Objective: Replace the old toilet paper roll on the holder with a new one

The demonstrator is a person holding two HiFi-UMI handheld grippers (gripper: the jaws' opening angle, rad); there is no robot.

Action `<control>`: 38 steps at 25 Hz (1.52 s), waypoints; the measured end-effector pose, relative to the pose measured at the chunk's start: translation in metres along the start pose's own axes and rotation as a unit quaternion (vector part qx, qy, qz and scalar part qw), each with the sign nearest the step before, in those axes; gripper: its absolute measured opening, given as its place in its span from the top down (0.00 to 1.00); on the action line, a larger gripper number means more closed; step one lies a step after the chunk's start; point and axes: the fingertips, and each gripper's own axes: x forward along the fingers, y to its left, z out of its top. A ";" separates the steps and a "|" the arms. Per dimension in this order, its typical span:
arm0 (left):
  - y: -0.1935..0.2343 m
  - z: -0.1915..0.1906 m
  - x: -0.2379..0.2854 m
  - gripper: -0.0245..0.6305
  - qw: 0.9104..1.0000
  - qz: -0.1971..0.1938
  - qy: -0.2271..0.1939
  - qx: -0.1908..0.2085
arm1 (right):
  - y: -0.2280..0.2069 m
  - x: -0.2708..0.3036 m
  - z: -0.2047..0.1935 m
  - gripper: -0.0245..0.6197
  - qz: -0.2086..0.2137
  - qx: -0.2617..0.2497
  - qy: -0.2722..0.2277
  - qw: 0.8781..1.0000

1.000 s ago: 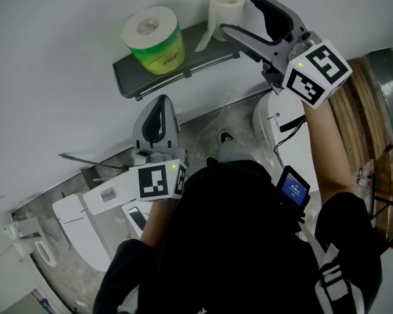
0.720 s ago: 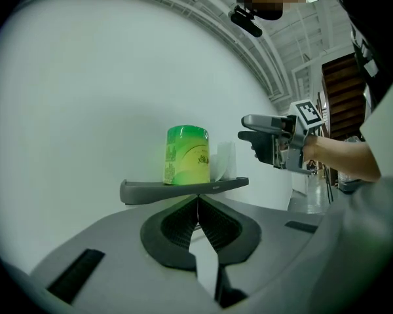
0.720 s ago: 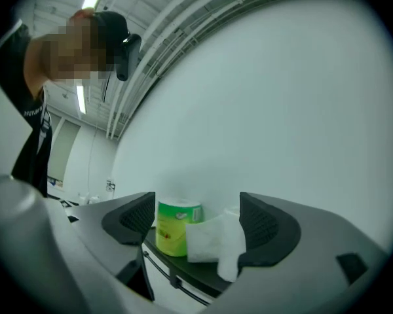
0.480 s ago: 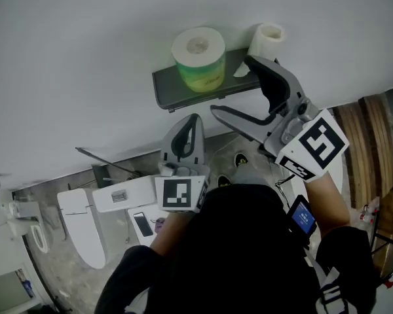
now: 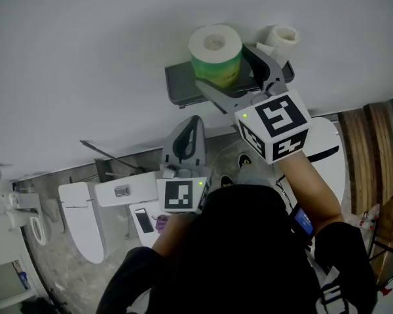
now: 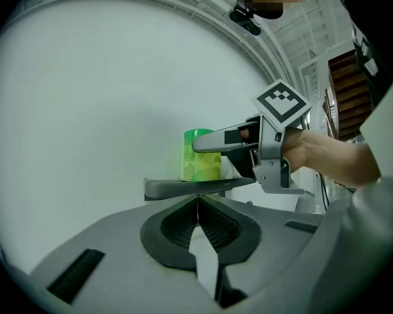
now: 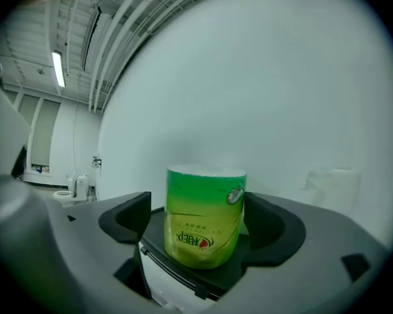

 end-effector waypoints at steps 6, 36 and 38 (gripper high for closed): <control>0.005 0.000 0.001 0.93 1.000 -0.002 -0.006 -0.001 | -0.010 0.017 -0.007 0.32 -0.038 -0.011 0.023 0.999; -0.012 -0.003 0.003 0.93 0.999 -0.043 -0.003 0.002 | 0.023 -0.087 0.141 0.32 0.047 -0.130 -0.237 0.962; -0.015 0.000 0.004 0.93 0.999 -0.046 -0.004 0.005 | 0.008 -0.101 0.146 0.32 0.019 -0.154 -0.244 0.957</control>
